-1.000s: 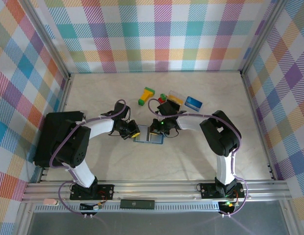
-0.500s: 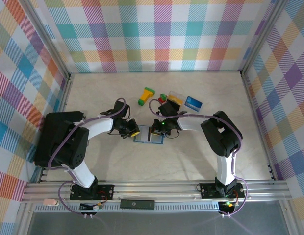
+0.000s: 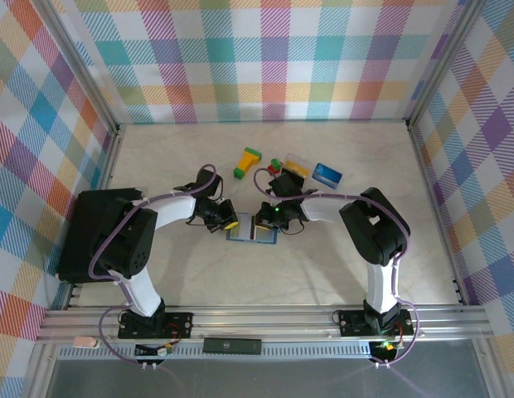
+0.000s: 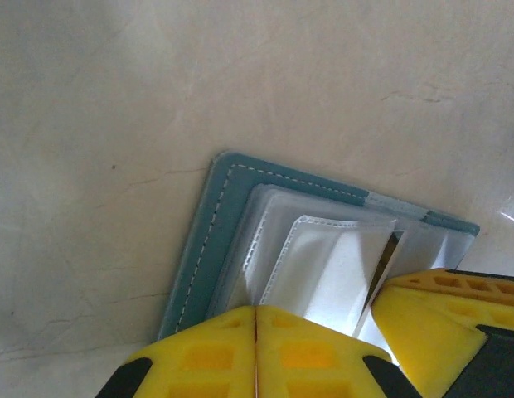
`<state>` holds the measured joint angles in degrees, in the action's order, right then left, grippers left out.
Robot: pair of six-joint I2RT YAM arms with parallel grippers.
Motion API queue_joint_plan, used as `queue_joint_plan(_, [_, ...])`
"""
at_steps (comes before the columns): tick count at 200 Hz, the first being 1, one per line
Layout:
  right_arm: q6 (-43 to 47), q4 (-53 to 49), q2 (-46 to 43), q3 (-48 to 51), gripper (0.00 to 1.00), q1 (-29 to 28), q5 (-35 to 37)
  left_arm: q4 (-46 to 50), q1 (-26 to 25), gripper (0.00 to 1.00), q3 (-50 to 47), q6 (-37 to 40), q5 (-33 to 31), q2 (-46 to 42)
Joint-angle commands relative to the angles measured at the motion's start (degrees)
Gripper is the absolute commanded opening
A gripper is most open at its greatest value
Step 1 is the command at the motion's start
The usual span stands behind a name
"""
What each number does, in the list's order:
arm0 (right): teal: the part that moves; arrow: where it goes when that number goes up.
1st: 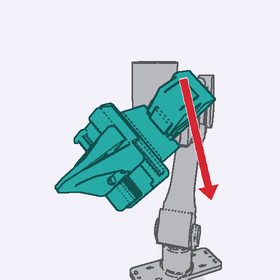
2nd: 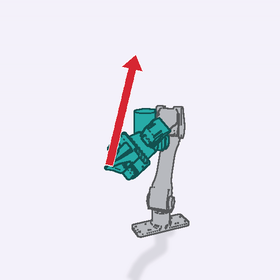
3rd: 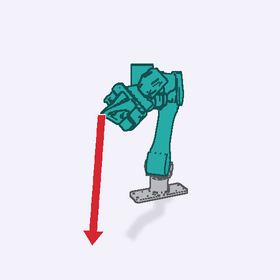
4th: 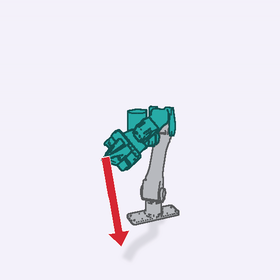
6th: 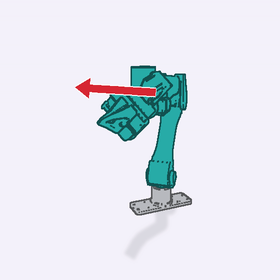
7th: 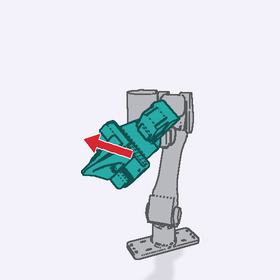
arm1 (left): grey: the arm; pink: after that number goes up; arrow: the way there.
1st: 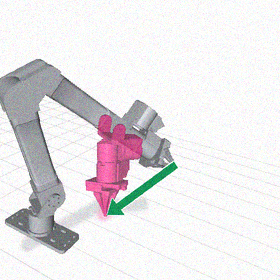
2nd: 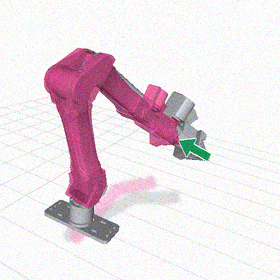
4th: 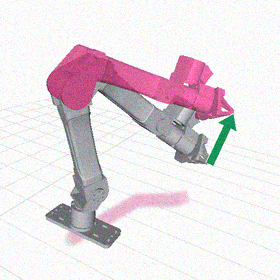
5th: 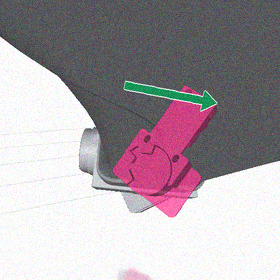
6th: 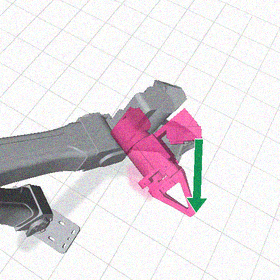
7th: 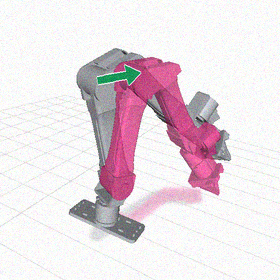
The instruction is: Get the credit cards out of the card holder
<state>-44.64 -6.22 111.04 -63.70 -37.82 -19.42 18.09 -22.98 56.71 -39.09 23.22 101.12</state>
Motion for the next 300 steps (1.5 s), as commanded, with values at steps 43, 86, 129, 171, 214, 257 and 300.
queue_joint_plan(43, [-1.13,0.83,-0.85,1.12,0.17,0.27,-2.4,5.65,-0.75,0.06,-0.51,1.74,-4.77,1.53])
queue_joint_plan(86, [-1.68,1.11,0.18,0.95,0.18,0.29,-3.15,5.29,-0.7,0.06,-0.63,1.51,-4.37,1.71])
queue_joint_plan(129, [-1.48,2.32,0.56,1.11,0.17,0.3,-4.41,5.34,-0.75,0.06,-0.74,1.54,-4.28,1.63])
queue_joint_plan(171, [-1.76,3.9,0.92,0.99,0.17,0.29,-5.34,5.24,-0.75,0.06,-0.64,1.49,-4.42,1.53])
queue_joint_plan(214, [-1.53,3.04,0.0,1.36,0.1,0.29,-2.87,5.36,-0.75,0.06,-0.76,1.53,-4.76,1.04])
queue_joint_plan(257, [-0.71,1.39,-2.75,3.23,0.05,0.36,2.09,5.54,-0.62,0.06,-0.72,1.43,-5.3,0.49])
queue_joint_plan(300, [0.18,2.55,-6.46,6.38,0.02,0.65,4.46,6.63,-0.49,0.07,0.06,1.56,-5.53,-1.13])
